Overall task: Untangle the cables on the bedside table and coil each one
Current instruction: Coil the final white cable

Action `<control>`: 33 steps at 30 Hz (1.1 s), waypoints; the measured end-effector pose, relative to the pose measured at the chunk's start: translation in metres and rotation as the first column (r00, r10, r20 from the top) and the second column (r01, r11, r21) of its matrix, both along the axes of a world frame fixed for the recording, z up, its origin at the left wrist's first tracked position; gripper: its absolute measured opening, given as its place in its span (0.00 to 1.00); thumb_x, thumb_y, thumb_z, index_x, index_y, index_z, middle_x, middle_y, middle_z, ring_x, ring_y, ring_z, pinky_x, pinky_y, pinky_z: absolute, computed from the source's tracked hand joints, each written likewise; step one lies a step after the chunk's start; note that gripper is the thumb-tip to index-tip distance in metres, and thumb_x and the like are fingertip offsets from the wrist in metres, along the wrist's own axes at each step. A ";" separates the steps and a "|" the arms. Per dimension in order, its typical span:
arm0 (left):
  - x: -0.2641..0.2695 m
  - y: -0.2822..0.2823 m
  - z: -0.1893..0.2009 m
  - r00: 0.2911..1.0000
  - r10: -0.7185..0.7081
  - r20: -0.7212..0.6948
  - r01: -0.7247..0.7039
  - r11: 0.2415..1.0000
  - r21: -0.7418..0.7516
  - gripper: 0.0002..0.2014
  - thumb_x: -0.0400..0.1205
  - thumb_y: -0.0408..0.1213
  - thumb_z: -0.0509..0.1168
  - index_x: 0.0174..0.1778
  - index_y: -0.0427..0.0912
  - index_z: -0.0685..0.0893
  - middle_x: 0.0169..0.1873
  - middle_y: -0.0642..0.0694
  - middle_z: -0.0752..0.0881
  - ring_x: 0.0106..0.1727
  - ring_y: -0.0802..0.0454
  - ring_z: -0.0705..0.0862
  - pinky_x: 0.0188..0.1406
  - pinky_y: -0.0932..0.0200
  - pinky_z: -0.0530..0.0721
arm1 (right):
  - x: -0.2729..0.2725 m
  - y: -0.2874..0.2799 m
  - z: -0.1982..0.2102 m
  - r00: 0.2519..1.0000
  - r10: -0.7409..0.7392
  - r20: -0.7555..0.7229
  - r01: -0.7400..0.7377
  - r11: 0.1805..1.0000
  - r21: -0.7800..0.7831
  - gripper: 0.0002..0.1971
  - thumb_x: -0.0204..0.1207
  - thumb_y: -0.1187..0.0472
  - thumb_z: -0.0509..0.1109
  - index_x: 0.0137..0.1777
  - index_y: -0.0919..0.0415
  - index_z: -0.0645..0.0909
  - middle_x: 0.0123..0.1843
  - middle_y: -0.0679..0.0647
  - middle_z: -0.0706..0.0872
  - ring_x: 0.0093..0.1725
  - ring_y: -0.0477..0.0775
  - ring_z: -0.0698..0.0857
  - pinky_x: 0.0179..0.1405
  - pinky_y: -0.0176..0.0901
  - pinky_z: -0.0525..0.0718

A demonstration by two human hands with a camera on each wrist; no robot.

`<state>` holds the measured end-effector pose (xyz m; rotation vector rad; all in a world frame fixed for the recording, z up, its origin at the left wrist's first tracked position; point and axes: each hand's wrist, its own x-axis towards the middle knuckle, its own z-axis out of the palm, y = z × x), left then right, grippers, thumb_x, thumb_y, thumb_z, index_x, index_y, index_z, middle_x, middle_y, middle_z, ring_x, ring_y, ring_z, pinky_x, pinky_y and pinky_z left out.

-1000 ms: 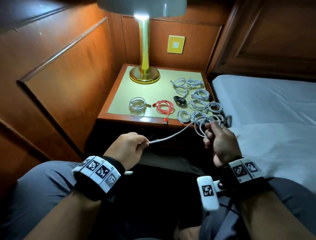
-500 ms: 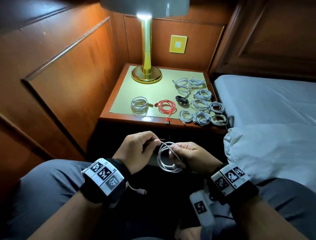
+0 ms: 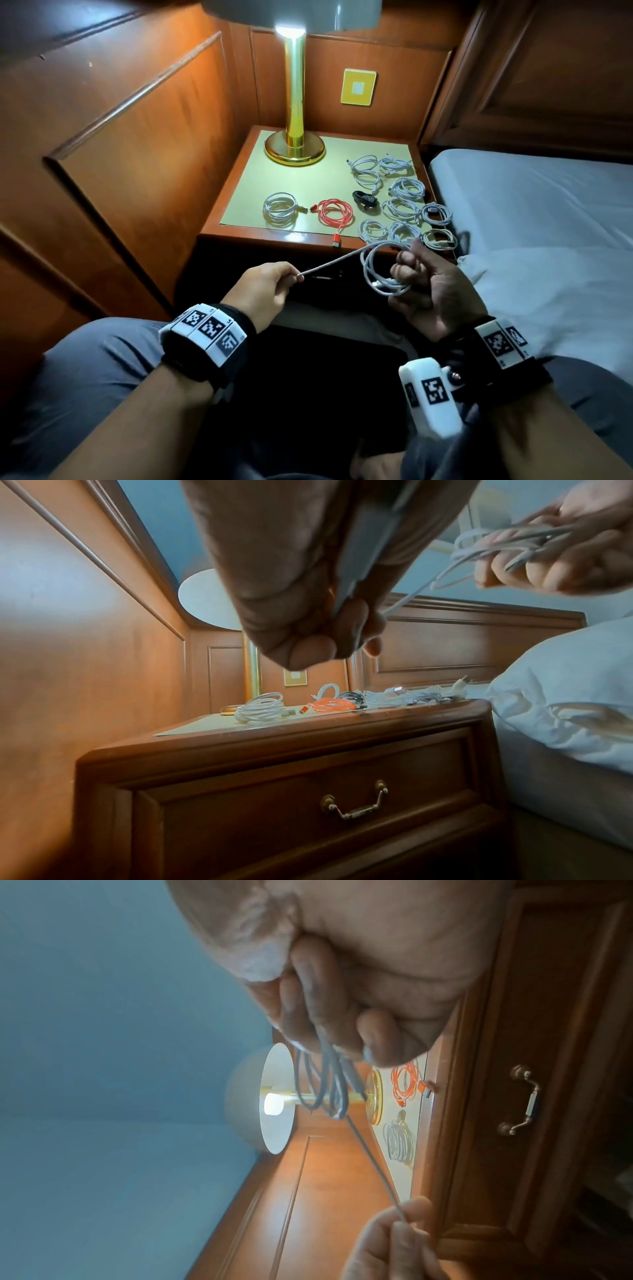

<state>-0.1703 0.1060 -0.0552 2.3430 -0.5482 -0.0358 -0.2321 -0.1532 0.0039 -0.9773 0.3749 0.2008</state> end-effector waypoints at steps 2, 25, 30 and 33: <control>-0.004 -0.005 -0.008 0.999 -0.011 -0.051 0.011 1.000 -0.006 0.08 0.85 0.34 0.67 0.46 0.50 0.90 0.38 0.53 0.88 0.39 0.55 0.85 0.43 0.67 0.80 | -0.001 -0.001 0.000 0.998 -0.051 0.023 0.051 0.999 -0.002 0.20 0.86 0.43 0.60 0.34 0.50 0.71 0.23 0.46 0.62 0.15 0.43 0.56 0.25 0.41 0.56; -0.046 -0.036 0.019 0.952 -0.180 0.246 0.244 0.935 -0.258 0.11 0.89 0.44 0.59 0.48 0.39 0.74 0.28 0.55 0.75 0.26 0.58 0.73 0.25 0.68 0.70 | -0.005 0.033 -0.037 0.827 0.563 0.002 -0.399 0.589 -0.703 0.14 0.89 0.55 0.61 0.45 0.62 0.80 0.40 0.53 0.92 0.31 0.49 0.78 0.31 0.36 0.76; -0.049 -0.039 0.021 0.972 -0.152 0.182 0.198 0.942 -0.271 0.04 0.89 0.37 0.54 0.51 0.41 0.69 0.29 0.53 0.73 0.26 0.56 0.72 0.26 0.66 0.68 | -0.005 0.039 -0.036 0.848 0.529 0.014 -0.453 0.740 -0.496 0.14 0.88 0.59 0.60 0.42 0.62 0.79 0.38 0.59 0.91 0.30 0.52 0.75 0.25 0.34 0.69; -0.049 -0.037 0.022 0.973 -0.161 0.166 0.202 0.941 -0.273 0.02 0.88 0.35 0.53 0.54 0.42 0.68 0.30 0.49 0.72 0.26 0.55 0.70 0.25 0.63 0.67 | -0.006 0.039 -0.032 0.872 0.489 0.005 -0.444 0.795 -0.415 0.14 0.88 0.60 0.59 0.42 0.64 0.79 0.37 0.61 0.89 0.31 0.49 0.81 0.25 0.31 0.73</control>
